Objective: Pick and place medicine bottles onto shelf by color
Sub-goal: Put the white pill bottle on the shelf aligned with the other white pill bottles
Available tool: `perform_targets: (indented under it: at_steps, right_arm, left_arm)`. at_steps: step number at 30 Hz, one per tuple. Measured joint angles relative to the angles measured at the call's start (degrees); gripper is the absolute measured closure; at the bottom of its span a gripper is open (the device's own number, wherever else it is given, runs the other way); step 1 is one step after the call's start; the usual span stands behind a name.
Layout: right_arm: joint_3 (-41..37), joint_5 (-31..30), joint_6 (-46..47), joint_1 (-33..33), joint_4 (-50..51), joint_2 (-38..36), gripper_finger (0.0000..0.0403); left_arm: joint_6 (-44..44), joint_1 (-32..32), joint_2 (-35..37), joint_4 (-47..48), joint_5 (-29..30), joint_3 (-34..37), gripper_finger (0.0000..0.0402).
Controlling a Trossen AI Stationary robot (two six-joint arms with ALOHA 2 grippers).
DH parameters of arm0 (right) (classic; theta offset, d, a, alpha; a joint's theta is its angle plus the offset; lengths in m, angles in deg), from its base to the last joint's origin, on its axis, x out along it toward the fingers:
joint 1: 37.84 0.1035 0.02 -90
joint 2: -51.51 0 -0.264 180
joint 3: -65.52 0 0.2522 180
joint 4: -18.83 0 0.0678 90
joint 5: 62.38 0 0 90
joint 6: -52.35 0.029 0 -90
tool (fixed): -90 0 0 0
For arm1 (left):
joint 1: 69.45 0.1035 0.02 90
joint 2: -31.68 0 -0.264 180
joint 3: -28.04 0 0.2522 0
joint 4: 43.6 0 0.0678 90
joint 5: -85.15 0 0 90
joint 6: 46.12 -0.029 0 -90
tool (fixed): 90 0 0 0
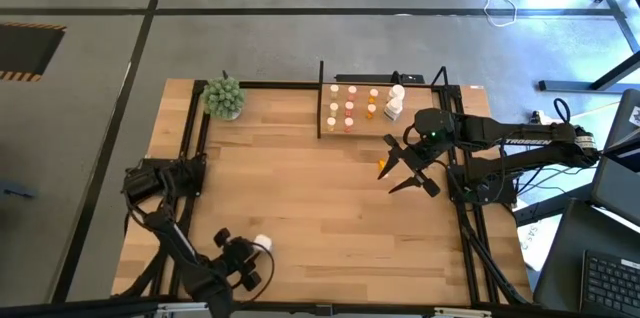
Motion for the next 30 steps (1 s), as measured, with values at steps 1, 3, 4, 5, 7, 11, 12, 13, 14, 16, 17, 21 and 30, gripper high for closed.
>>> perform_targets:
  at_steps: [1,3,4,5,7,11,12,13,14,16,17,21,30]
  right_arm:
    - [0.00,0.00,0.00,0.00,0.00,0.00,0.0196]
    - [0.00,0.00,-0.01,0.00,0.00,0.00,0.0196]
    - [0.00,0.00,0.01,0.00,-0.01,0.00,0.0196]
    - [0.00,0.00,0.00,0.00,0.00,0.00,0.0196]
    - [0.00,0.00,0.00,0.00,0.00,0.00,0.0196]
    - [0.00,0.00,0.00,0.00,0.00,0.00,0.0196]
    - [0.00,0.00,0.00,0.01,0.00,0.00,0.0196]
    - [0.00,0.00,-0.01,0.00,0.00,0.00,0.0196]
    - [0.00,0.01,0.01,0.00,-0.01,0.00,0.0196]
    - [0.00,0.00,-0.01,0.00,0.00,0.00,0.0196]
    - [0.00,0.00,0.01,0.00,0.00,0.00,0.0196]
    - [0.00,0.01,-0.01,0.00,-0.02,0.00,0.0196]
    - [0.00,0.01,0.00,0.00,0.00,0.00,0.0196]
  left_arm:
    - [-1.01,0.67,0.02,0.00,0.72,0.00,0.0252]
    - [-3.67,1.79,0.02,0.01,1.50,0.00,0.0252]
    - [-5.03,2.19,0.02,0.02,1.75,0.00,0.0252]
    - [-6.02,2.36,0.02,0.04,1.87,0.00,0.0252]
    - [-6.43,2.14,0.04,0.06,2.55,0.00,0.0252]
    - [-6.18,1.07,1.00,-0.55,2.69,0.02,0.0252]
    - [-6.06,0.87,1.32,-0.79,2.73,0.02,0.0252]
    - [-5.83,0.71,1.47,-1.01,2.81,0.01,0.0252]
    - [-5.67,0.61,1.49,-1.27,2.95,0.00,0.0252]
    - [-5.65,0.60,1.49,-1.90,3.37,0.00,0.0252]
    - [-5.80,0.60,1.49,-2.24,3.85,0.00,0.0252]
    - [-8.24,1.04,1.49,-1.98,4.17,0.00,0.0252]
    - [-10.46,1.71,1.49,1.55,3.43,0.00,0.0252]
